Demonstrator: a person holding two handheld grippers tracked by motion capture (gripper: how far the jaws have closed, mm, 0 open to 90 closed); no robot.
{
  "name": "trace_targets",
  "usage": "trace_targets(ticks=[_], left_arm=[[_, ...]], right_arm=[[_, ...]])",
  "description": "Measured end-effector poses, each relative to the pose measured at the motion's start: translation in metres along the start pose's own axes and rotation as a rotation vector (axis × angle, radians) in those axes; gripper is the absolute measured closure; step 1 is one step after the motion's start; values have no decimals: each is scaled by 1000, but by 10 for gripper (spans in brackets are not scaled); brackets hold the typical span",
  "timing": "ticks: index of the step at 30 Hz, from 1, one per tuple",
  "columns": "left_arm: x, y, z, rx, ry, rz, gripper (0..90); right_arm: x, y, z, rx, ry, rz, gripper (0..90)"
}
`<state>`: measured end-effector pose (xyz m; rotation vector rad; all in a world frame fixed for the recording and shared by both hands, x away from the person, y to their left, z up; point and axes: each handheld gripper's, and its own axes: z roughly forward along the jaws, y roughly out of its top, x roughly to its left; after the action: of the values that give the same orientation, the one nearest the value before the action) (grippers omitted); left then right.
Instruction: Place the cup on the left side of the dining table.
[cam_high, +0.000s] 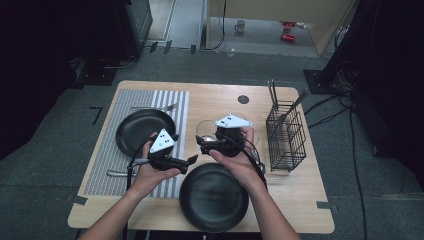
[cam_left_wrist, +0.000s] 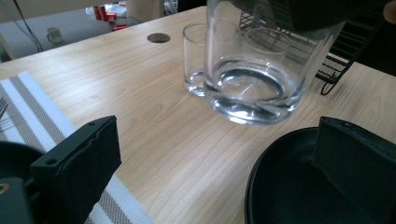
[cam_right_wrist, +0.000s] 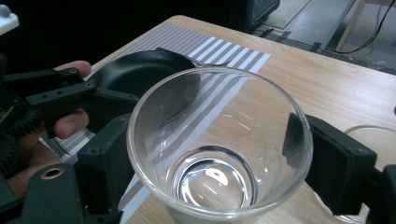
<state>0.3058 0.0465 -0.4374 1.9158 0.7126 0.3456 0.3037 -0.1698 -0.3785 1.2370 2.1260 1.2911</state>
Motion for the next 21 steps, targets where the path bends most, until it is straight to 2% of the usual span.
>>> trace_targets(ticks=[16,19,21], left_arm=[[-7,12,16,-25,-62,37,15],[-9,13,19,-24,-66,56,15],[-8,14,20,-40,-79,58,25]], right_arm=[[6,0,-5,2,34,-13,177],[7,0,-5,0,44,-17,177],[8,0,-5,-2,50,-18,177]])
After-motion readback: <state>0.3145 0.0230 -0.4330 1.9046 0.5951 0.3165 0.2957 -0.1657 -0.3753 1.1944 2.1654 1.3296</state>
